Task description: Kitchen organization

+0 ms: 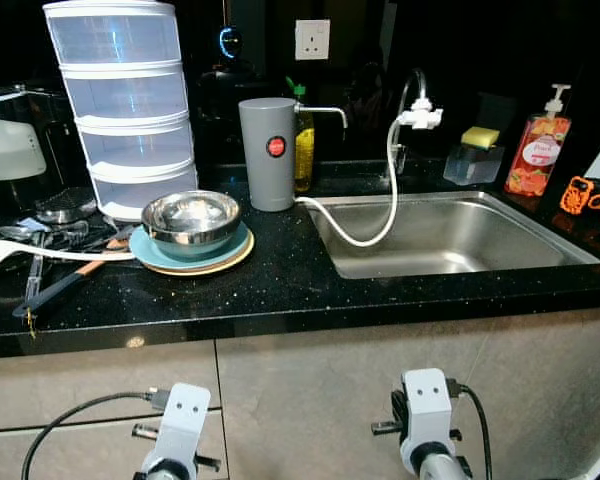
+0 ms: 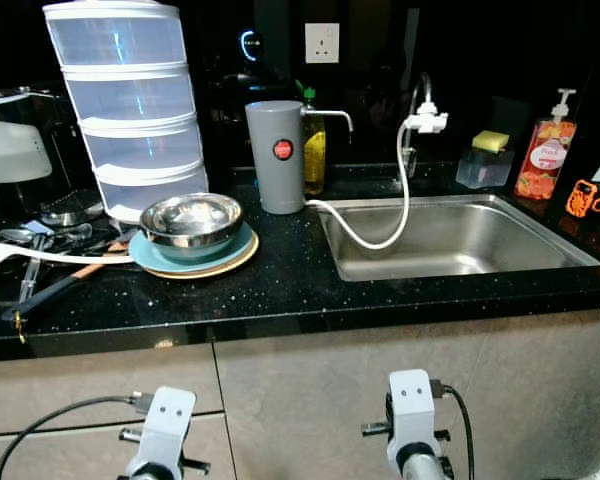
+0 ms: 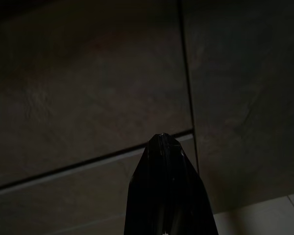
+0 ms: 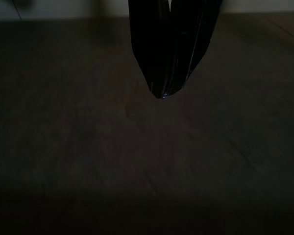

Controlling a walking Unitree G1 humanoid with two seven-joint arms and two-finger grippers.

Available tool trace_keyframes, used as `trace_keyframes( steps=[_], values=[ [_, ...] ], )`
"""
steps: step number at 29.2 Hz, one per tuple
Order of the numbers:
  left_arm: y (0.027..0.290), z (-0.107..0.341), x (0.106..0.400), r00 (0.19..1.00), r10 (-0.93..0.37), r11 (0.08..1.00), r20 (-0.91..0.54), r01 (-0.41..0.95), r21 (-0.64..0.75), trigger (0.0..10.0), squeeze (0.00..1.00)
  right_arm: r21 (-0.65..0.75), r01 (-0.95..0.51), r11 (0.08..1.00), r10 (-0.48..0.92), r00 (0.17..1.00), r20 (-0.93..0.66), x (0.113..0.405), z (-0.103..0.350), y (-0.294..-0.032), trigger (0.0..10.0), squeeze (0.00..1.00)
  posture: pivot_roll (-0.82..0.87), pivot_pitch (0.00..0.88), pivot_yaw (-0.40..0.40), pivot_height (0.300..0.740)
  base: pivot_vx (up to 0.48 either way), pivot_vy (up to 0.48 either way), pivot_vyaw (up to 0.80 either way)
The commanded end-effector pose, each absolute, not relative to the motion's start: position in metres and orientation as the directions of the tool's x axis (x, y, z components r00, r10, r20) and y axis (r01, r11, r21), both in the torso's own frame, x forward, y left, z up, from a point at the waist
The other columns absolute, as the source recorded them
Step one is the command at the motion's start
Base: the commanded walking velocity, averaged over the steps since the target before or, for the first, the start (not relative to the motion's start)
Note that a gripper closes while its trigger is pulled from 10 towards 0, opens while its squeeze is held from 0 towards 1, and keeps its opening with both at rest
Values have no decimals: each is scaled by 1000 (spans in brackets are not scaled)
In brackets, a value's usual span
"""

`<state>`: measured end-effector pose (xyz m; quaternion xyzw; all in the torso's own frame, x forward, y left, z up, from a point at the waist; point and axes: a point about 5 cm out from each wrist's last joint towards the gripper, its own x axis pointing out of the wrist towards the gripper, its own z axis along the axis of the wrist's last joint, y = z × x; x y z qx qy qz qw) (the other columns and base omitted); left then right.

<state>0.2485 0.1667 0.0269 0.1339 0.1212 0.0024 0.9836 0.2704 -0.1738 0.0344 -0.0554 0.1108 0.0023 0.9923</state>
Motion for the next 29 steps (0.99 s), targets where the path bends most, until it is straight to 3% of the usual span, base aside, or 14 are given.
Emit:
trace_keyframes(
  steps=[1, 16, 17, 19, 20, 28, 29],
  values=[
    [173, 21, 244, 965, 50, 955, -257, 29, 295, 10000, 0, -110, 1, 994, -27, 972, -235, 268, 30, -179, 10000, 0, 48, 0, -32, 740, 0, 0, 0],
    [182, 5, 233, 944, 77, 949, -320, 29, 314, 10000, 0, -116, 116, 987, -147, 939, -312, 256, 12, -202, 10000, 0, 47, 4, -35, 740, 0, 0, 0],
    [188, -1, 226, 933, 93, 947, -348, 25, 320, 10000, 0, -159, 197, 967, -241, 908, -342, 247, 4, -222, 10000, 0, 47, 9, -34, 740, 0, 0, 0],
    [188, -1, 226, 933, 93, 947, -348, 25, 320, 10000, 0, -159, 197, 967, -241, 908, -342, 247, 4, -222, 10000, 0, 47, 9, -34, 740, 0, 0, 0],
    [197, -8, 219, 916, 104, 945, -386, 30, 325, 10000, 0, -229, 227, 947, -301, 878, -373, 238, -4, -240, 10000, 0, 51, 13, -32, 740, 0, 0, 0],
    [201, -12, 214, 905, 105, 946, -412, 37, 323, 10000, 0, -260, 183, 948, -281, 865, -416, 229, -13, -245, 10000, 0, 56, 16, -34, 740, 0, 0, 0],
    [201, -19, 209, 890, 88, 947, -448, 66, 316, 10000, 0, -276, 81, 958, -209, 856, -474, 218, -25, -240, 10000, 0, 56, 16, -34, 740, 0, 0, 0]
  ],
)
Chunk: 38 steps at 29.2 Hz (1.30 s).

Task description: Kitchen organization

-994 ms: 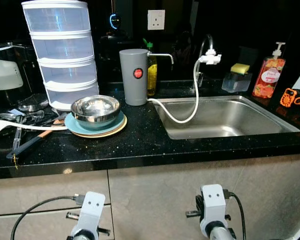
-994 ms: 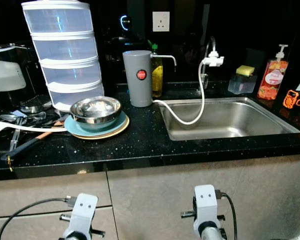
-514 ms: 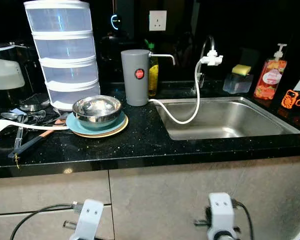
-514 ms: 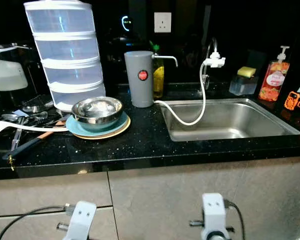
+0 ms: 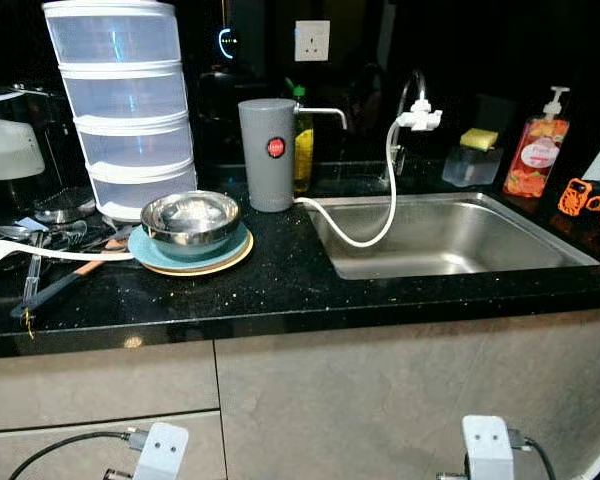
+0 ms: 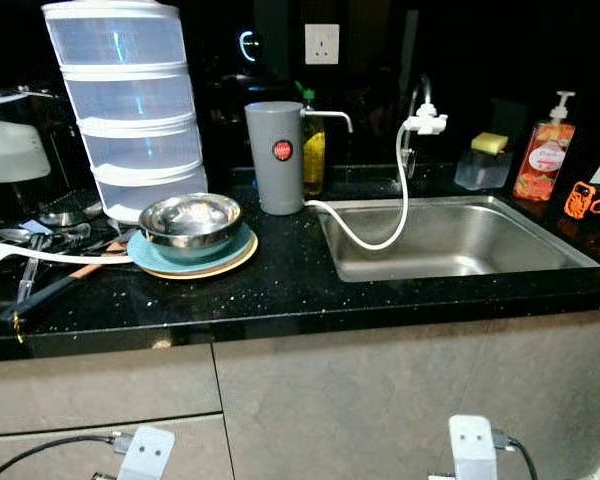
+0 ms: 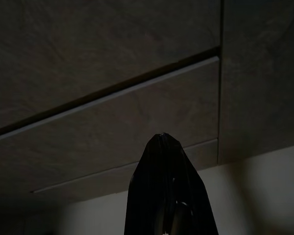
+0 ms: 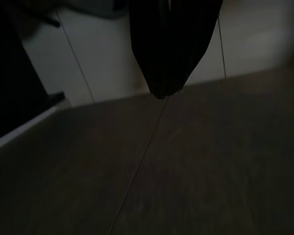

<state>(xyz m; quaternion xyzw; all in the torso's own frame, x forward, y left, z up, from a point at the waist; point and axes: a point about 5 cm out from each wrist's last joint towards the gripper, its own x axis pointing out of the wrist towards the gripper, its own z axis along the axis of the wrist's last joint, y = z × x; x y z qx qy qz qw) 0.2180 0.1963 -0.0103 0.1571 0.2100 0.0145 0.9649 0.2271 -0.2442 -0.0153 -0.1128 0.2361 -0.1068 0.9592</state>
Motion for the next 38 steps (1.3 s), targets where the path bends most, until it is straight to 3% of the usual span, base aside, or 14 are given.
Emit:
trace_keyframes(
  steps=[1, 6, 17, 21, 24, 26, 29, 38],
  values=[
    [201, -19, 209, 890, 88, 947, -448, 66, 316, 10000, 0, -276, 81, 958, -209, 856, -474, 218, -25, -240, 10000, 0, 56, 16, -34, 740, 0, 0, 0],
    [196, -30, 198, 873, 54, 938, -484, 122, 325, 10000, 0, -240, -21, 971, -126, 805, -580, 194, -46, -233, 10000, 0, 64, 41, -39, 740, 0, 0, 0],
    [195, -25, 198, 889, 45, 925, -457, 135, 355, 10000, 0, -197, -119, 973, -22, 804, -594, 189, -47, -220, 10000, 0, 67, 72, -43, 740, 0, 0, 0],
    [191, -10, 205, 923, 45, 904, -383, 125, 409, 10000, 0, -151, -74, 986, -11, 868, -496, 208, -30, -211, 10000, 0, 84, 101, -45, 740, 0, 0, 0],
    [178, 20, 220, 973, 6, 884, -231, 103, 455, 10000, 0, -55, 38, 998, -54, 947, -316, 243, 7, -201, 10000, 0, 88, 97, -50, 740, 0, 0, 0],
    [178, 20, 220, 973, 6, 884, -231, 103, 455, 10000, 0, -55, 38, 998, -54, 947, -316, 243, 7, -201, 10000, 0, 88, 97, -50, 740, 0, 0, 0],
    [156, 53, 235, 990, -116, 862, -85, 142, 487, 10000, 0, -11, 107, 994, -107, 985, -135, 271, 48, -192, 10000, 0, 97, 84, -45, 740, 0, 0, 0],
    [147, 64, 239, 982, -183, 845, -38, 177, 505, 10000, 0, -5, 149, 989, -149, 986, -69, 279, 63, -193, 10000, 0, 99, 78, -43, 740, 0, 0, 0]
  ],
)
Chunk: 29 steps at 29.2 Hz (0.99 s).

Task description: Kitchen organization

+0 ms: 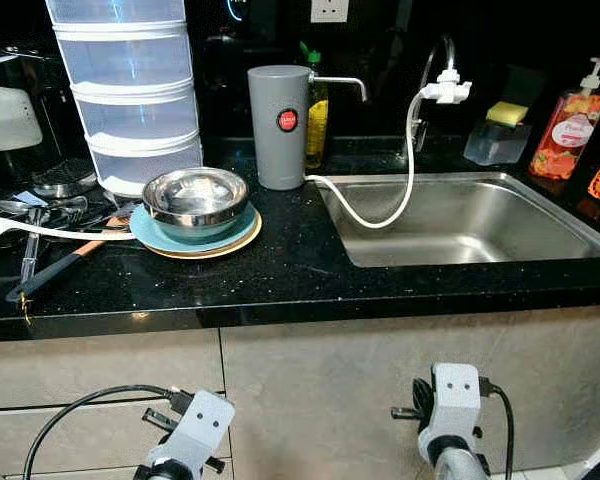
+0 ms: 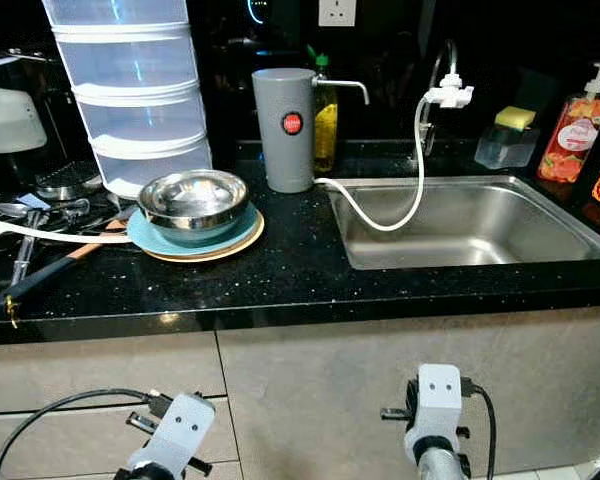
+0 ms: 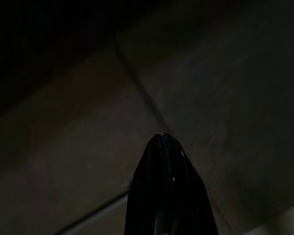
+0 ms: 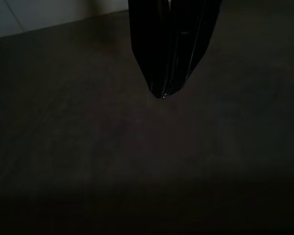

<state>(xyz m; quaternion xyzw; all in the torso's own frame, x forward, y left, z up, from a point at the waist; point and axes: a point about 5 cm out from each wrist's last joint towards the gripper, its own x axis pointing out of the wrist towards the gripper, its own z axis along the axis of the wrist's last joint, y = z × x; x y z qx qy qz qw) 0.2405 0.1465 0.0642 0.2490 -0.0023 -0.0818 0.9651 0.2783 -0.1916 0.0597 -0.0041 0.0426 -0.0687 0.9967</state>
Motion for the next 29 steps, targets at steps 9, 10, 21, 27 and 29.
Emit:
trace_keyframes(
  steps=[9, 10, 21, 27, 29],
  values=[
    [120, 95, 246, 927, -372, 783, 56, 280, 555, 10000, 0, -90, 378, 921, -375, 926, 49, 280, 87, -226, 10000, 0, 89, 66, -31, 740, 0, 0, 0],
    [120, 95, 246, 927, -372, 783, 56, 280, 555, 10000, 0, -90, 378, 921, -375, 926, 49, 280, 87, -226, 10000, 0, 89, 66, -31, 740, 0, 0, 0],
    [102, 184, 273, 807, -448, 724, 386, 75, 685, 10000, 0, -52, 617, 785, -577, 759, 303, 281, 159, -277, 10000, 0, 67, 49, 1, 740, 0, 0, 0],
    [102, 184, 273, 807, -448, 724, 386, 75, 685, 10000, 0, -52, 617, 785, -577, 759, 303, 281, 159, -277, 10000, 0, 67, 49, 1, 740, 0, 0, 0],
    [115, 217, 281, 776, -372, 732, 509, -92, 675, 10000, 0, -1, 568, 823, -516, 748, 416, 292, 198, -267, 10000, 0, 77, 42, -6, 740, 0, 0, 0]
  ],
)
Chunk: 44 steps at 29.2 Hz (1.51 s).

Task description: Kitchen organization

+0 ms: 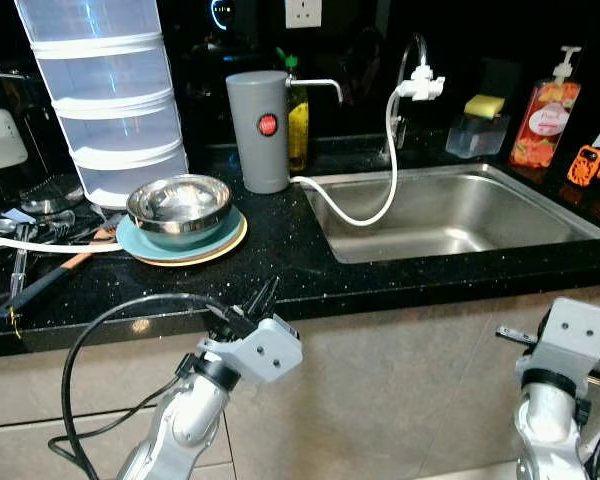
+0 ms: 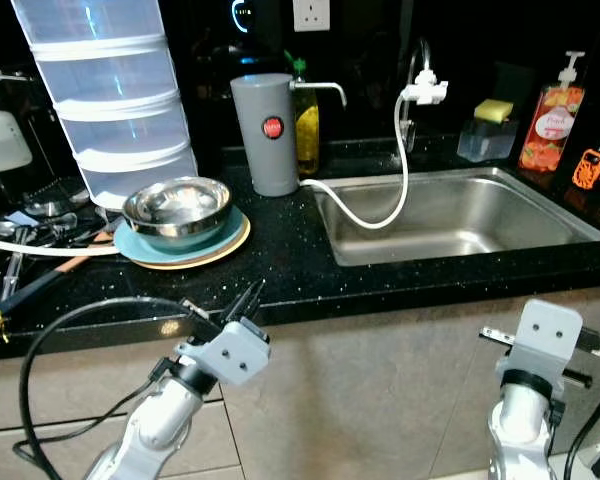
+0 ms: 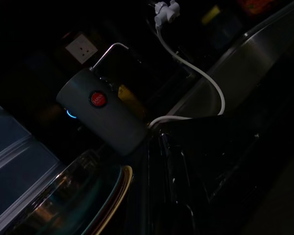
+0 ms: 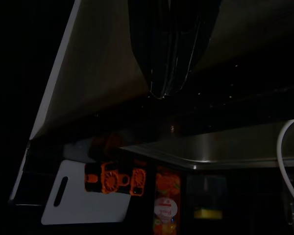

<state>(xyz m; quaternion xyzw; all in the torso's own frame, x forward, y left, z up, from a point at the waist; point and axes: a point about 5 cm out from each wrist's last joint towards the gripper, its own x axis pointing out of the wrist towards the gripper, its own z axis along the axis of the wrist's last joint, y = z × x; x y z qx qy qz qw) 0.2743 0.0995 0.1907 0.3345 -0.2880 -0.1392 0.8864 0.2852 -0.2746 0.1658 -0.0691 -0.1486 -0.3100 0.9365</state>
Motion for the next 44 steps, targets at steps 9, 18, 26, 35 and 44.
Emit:
trace_keyframes(
  steps=[9, 18, 26, 35, 44],
  values=[
    [175, 243, 295, 825, 50, 866, 563, -316, 387, 10000, 0, -40, 108, 993, -66, 817, 572, 309, 262, -196, 10000, 0, 87, 40, -25, 740, 0, 0, 0],
    [218, 221, 293, 856, 342, 908, 387, -407, 96, 10000, 0, -182, -227, 957, 289, 803, 521, 305, 263, -153, 10000, 0, 96, 39, -40, 740, 0, 0, 0],
    [216, 190, 288, 897, 320, 893, 304, -393, 221, 10000, 0, -167, -142, 976, 200, 887, 415, 310, 231, -167, 10000, 0, 95, 43, -41, 740, 0, 0, 0],
    [208, 185, 291, 930, 232, 887, 286, -323, 330, 10000, 0, -167, -87, 982, 140, 932, 334, 313, 216, -177, 10000, 0, 84, 48, -36, 740, 0, 0, 0],
    [206, 182, 298, 968, 231, 950, 93, -245, 195, 10000, 0, -146, -155, 977, 168, 982, 83, 318, 206, -193, 10000, 0, 76, 43, -33, 740, 0, 0, 0]
  ],
)
